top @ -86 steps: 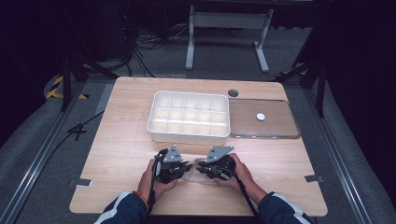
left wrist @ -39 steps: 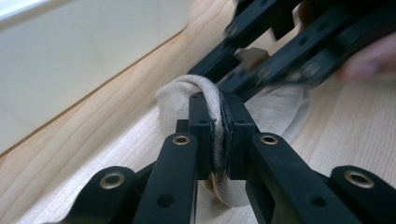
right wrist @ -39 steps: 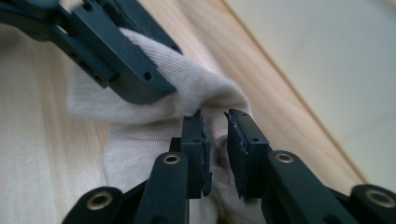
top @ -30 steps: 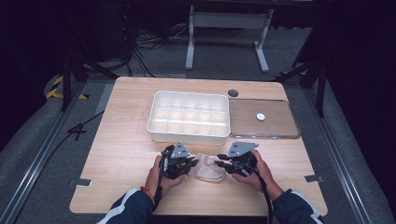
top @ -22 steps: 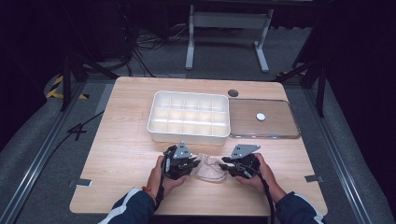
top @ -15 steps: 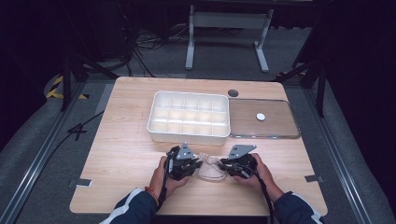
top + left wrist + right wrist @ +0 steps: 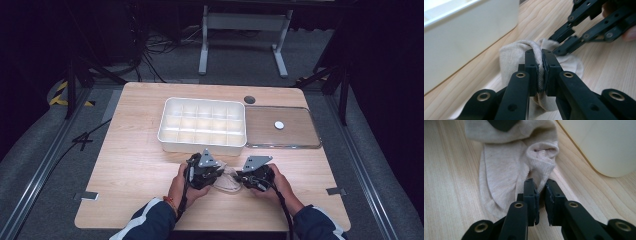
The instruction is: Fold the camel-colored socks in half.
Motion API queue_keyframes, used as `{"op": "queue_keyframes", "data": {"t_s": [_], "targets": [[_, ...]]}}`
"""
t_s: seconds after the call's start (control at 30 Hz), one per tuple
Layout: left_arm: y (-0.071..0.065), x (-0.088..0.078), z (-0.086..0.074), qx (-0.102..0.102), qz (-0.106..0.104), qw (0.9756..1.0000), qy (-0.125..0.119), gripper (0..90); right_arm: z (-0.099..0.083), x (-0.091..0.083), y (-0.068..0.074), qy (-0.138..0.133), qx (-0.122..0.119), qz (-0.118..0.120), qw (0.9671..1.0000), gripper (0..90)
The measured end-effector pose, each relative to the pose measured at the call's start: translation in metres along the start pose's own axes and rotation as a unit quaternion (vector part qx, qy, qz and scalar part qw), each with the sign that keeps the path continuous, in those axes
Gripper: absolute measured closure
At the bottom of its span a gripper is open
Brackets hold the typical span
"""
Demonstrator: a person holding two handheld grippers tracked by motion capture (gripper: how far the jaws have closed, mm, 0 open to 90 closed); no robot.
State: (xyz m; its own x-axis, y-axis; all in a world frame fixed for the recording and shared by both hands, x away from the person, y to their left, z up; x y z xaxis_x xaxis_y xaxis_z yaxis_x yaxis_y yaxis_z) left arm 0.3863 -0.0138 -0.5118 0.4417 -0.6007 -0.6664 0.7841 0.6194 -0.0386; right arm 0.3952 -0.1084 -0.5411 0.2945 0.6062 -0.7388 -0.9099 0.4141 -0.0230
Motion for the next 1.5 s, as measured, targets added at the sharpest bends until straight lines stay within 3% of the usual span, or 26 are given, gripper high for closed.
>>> {"op": "queue_keyframes", "data": {"t_s": [0.1,0.2,0.37,0.47,0.53,0.57,0.67,0.7,0.73,0.8,0.87,0.93,0.97,1.03,1.07,1.13,1.17,1.27,1.3,1.37,1.4,1.43,1.5], "targets": [[-0.003,0.008,-0.002,0.003,0.003,0.9999,0.010,84.0,0.000,0.000,-0.001,0.000,-0.001,-0.001,1.0000,80.7],[-0.006,0.019,-0.005,-0.012,0.000,0.9998,0.013,83.8,-0.001,0.000,-0.001,0.001,0.000,-0.001,1.0000,80.7],[-0.012,0.030,-0.009,-0.004,0.005,0.9999,0.013,82.2,-0.001,0.000,-0.001,0.002,0.000,-0.002,1.0000,80.9],[-0.013,0.030,-0.008,-0.008,-0.003,0.9999,0.006,75.7,-0.001,0.000,-0.001,0.001,0.005,0.002,1.0000,80.9],[-0.015,0.022,-0.004,0.000,-0.011,0.9999,0.001,64.2,-0.002,0.000,-0.002,0.000,0.005,0.003,1.0000,80.9],[-0.015,0.007,0.006,0.010,-0.013,0.9998,-0.012,53.7,-0.002,-0.001,-0.002,0.000,0.007,0.002,1.0000,80.9],[-0.013,-0.029,0.021,0.016,-0.032,0.9981,-0.051,50.1,-0.002,-0.001,-0.001,-0.001,0.009,0.003,1.0000,80.9],[-0.013,-0.029,0.021,0.016,-0.032,0.9981,-0.051,51.6,-0.002,-0.001,-0.001,-0.001,0.009,0.003,1.0000,80.9],[-0.004,-0.047,0.021,0.018,-0.034,0.9974,-0.061,57.2,-0.002,-0.001,-0.001,-0.001,0.009,0.003,1.0000,80.9],[0.007,-0.053,0.011,0.007,-0.034,0.9978,-0.057,66.2,-0.002,-0.001,-0.001,0.000,0.009,0.002,1.0000,80.9],[0.013,-0.052,0.004,0.001,-0.032,0.9982,-0.050,74.2,-0.002,0.000,-0.001,0.001,0.010,0.001,1.0000,81.0],[0.021,-0.034,-0.016,-0.004,-0.034,0.9992,-0.021,80.0,-0.002,0.000,-0.001,0.000,0.010,0.002,0.9999,81.1],[0.021,-0.027,-0.020,0.003,-0.033,0.9994,-0.011,80.7,-0.002,0.000,-0.001,0.000,0.009,0.002,1.0000,81.1],[0.019,-0.022,-0.022,0.003,-0.042,0.9991,-0.009,82.4,-0.002,0.000,-0.001,-0.001,0.011,0.002,0.9999,81.2],[0.011,-0.012,-0.022,0.011,-0.053,0.9985,-0.005,83.4,-0.001,0.001,-0.001,-0.002,0.014,0.002,0.9999,81.5],[0.006,-0.008,-0.022,0.018,-0.056,0.9983,-0.004,83.6,-0.001,0.001,-0.001,-0.003,0.014,0.002,0.9999,81.5],[-0.003,0.002,-0.024,0.027,-0.056,0.9980,0.004,84.1,-0.001,0.002,-0.001,-0.006,0.016,0.003,0.9998,81.4],[-0.008,0.013,-0.031,0.042,-0.051,0.9976,0.020,83.8,-0.002,0.001,-0.002,-0.007,0.019,-0.002,0.9998,78.0],[-0.010,0.014,-0.030,0.034,-0.054,0.9979,0.011,83.9,-0.002,0.001,-0.003,-0.005,0.019,-0.005,0.9998,76.7],[-0.010,0.015,-0.030,0.041,-0.050,0.9979,0.011,84.0,-0.002,-0.001,-0.004,-0.003,0.015,-0.009,0.9998,76.1],[-0.011,0.014,-0.030,0.043,-0.044,0.9981,0.011,84.0,0.006,-0.010,-0.005,-0.032,0.027,-0.006,0.9991,77.1],[-0.011,0.014,-0.030,0.043,-0.044,0.9981,0.011,84.0,0.006,-0.010,-0.005,-0.032,0.027,-0.006,0.9991,77.1],[-0.011,0.015,-0.030,0.041,-0.044,0.9981,0.009,83.9,0.018,-0.020,-0.005,-0.063,0.029,-0.015,0.9975,78.1]]}}
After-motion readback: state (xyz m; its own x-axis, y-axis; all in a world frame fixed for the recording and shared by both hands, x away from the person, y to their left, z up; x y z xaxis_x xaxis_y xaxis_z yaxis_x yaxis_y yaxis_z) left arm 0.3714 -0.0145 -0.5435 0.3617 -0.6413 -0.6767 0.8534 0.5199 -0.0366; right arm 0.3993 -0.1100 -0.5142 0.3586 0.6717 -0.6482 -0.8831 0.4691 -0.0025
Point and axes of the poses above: each handheld gripper's, and its own axes: x roughly forward along the jaws, z roughly out of its top, y roughly to its left, the point moved 10 cm from there along x, roughly forward along the jaws, and after that the axes turned 4 degrees about z, right-handed, at the moved point
